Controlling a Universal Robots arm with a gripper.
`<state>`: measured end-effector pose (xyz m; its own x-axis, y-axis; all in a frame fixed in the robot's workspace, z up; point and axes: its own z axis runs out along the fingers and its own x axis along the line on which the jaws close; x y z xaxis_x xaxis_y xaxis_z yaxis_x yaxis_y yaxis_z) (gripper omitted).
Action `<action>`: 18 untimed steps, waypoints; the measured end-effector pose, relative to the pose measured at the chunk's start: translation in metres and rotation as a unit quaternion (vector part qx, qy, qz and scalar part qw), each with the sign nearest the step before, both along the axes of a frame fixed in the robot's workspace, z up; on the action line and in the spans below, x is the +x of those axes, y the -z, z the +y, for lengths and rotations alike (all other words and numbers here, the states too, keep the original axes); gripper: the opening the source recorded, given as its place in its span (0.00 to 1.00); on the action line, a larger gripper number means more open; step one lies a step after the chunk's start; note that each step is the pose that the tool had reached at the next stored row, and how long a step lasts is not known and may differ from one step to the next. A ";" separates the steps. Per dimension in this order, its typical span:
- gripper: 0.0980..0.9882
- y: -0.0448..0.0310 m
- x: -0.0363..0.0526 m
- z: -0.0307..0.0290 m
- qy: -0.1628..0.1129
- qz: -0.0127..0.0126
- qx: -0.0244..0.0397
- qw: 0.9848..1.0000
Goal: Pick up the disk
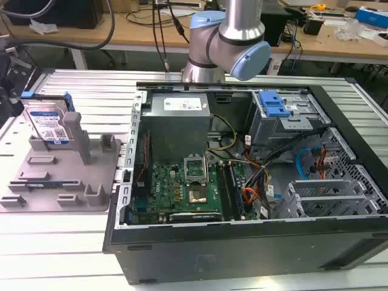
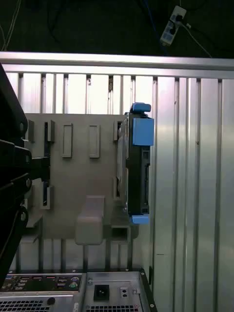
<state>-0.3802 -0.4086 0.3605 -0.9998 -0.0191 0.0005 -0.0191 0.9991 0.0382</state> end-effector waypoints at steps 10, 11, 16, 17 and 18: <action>0.01 0.0000 0.0000 0.0000 0.000 0.000 0.000 1.000; 0.01 0.0000 0.0000 0.0000 0.000 0.000 0.000 1.000; 0.01 0.0000 0.0000 0.0000 -0.042 0.000 0.000 0.999; 0.01 0.0000 0.0000 0.0000 -0.055 0.000 0.000 0.999; 0.01 0.0001 0.0000 0.0000 -0.064 0.000 0.000 0.998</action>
